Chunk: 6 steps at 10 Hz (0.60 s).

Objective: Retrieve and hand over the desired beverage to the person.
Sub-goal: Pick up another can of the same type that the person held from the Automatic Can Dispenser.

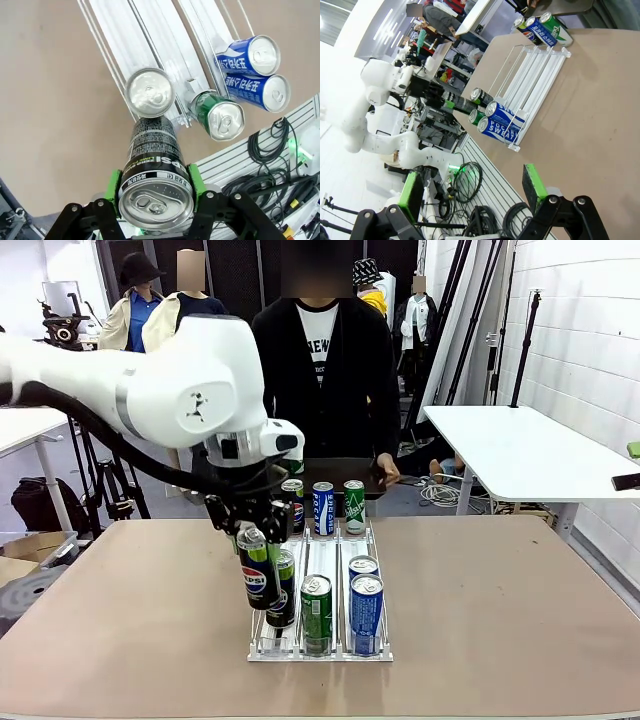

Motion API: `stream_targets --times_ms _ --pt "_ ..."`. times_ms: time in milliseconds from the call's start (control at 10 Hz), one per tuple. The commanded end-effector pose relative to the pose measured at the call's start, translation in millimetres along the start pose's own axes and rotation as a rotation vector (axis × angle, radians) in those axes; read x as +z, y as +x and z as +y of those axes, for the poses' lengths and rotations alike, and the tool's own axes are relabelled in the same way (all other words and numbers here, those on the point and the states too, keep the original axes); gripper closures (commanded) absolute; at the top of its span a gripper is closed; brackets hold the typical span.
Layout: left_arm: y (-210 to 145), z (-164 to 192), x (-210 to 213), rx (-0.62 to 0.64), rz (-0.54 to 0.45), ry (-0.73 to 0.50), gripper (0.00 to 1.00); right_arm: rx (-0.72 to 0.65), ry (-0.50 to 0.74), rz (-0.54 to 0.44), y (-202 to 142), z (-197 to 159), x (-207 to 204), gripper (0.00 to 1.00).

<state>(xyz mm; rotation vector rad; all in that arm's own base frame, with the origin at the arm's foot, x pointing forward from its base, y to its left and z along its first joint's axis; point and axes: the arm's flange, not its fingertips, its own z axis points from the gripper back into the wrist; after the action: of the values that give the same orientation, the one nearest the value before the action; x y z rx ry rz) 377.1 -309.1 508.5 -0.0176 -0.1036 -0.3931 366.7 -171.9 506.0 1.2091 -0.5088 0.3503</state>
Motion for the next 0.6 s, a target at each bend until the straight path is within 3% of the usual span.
stream_targets --times_ms 0,500 --pt "3 -3 24 0.018 -0.029 0.062 1.00 0.003 -0.010 -0.010 -2 0 -2 0.00" --pt "-2 14 95 0.052 -0.064 0.079 1.00 0.003 -0.010 -0.010 -2 0 -2 0.00"
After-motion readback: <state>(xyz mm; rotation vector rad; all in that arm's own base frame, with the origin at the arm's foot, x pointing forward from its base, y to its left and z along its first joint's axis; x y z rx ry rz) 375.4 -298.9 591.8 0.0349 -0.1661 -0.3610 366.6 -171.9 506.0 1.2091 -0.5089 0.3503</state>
